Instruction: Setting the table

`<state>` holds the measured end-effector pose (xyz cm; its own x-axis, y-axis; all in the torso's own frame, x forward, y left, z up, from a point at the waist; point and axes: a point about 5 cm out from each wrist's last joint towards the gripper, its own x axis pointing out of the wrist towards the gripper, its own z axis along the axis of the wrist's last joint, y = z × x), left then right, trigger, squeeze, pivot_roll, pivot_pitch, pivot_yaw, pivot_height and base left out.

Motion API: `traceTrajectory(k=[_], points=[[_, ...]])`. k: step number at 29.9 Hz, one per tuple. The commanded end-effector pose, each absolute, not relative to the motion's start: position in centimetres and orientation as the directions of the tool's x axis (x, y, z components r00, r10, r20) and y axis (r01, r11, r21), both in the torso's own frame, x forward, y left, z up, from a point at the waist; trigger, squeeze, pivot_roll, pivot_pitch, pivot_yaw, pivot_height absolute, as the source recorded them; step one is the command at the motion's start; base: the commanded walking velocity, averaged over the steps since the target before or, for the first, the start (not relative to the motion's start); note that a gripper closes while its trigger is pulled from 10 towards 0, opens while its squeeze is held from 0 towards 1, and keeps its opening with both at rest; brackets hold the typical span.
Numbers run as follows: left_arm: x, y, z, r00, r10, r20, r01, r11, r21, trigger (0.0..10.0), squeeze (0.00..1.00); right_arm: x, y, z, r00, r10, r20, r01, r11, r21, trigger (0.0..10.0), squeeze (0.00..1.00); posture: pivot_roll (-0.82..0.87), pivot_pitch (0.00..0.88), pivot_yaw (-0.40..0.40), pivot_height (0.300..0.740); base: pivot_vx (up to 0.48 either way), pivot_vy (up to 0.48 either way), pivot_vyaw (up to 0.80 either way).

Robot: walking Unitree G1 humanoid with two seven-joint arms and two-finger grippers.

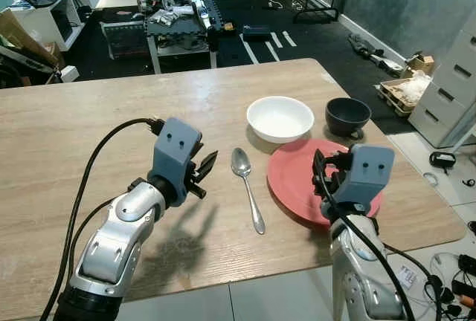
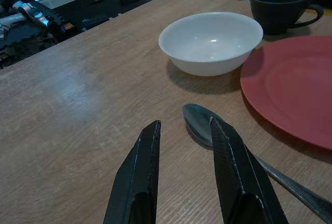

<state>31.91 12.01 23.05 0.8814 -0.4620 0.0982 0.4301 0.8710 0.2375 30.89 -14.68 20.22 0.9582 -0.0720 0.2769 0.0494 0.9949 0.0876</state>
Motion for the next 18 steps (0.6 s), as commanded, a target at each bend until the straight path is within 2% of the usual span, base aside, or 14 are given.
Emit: traceTrajectory(k=[1, 5, 18], points=[[31.92, 12.15, 22.82, 0.883, -0.460, 0.096, 0.429, 0.872, 0.235, 10.0, 0.00, 30.88, -14.69, 19.86, 0.961, -0.072, 0.268, 0.050, 0.995, 0.089, 10.0, 0.00, 0.09, 0.091, 0.132, 0.740, 0.000, 0.000, 0.00], [31.92, 12.17, 22.80, 0.883, -0.459, 0.096, 0.428, 0.873, 0.235, 10.0, 0.00, 30.88, -14.66, 19.75, 0.962, -0.071, 0.262, 0.049, 0.995, 0.090, 10.0, 0.00, 0.09, 0.091, 0.132, 0.740, 0.000, 0.000, -0.26], [31.91, 12.17, 22.83, 0.884, -0.458, 0.096, 0.427, 0.874, 0.233, 10.0, 0.00, 30.90, -14.72, 19.58, 0.966, -0.077, 0.245, 0.050, 0.992, 0.113, 10.0, 0.00, 0.09, 0.100, 0.131, 0.740, 0.000, 0.000, -0.78]])
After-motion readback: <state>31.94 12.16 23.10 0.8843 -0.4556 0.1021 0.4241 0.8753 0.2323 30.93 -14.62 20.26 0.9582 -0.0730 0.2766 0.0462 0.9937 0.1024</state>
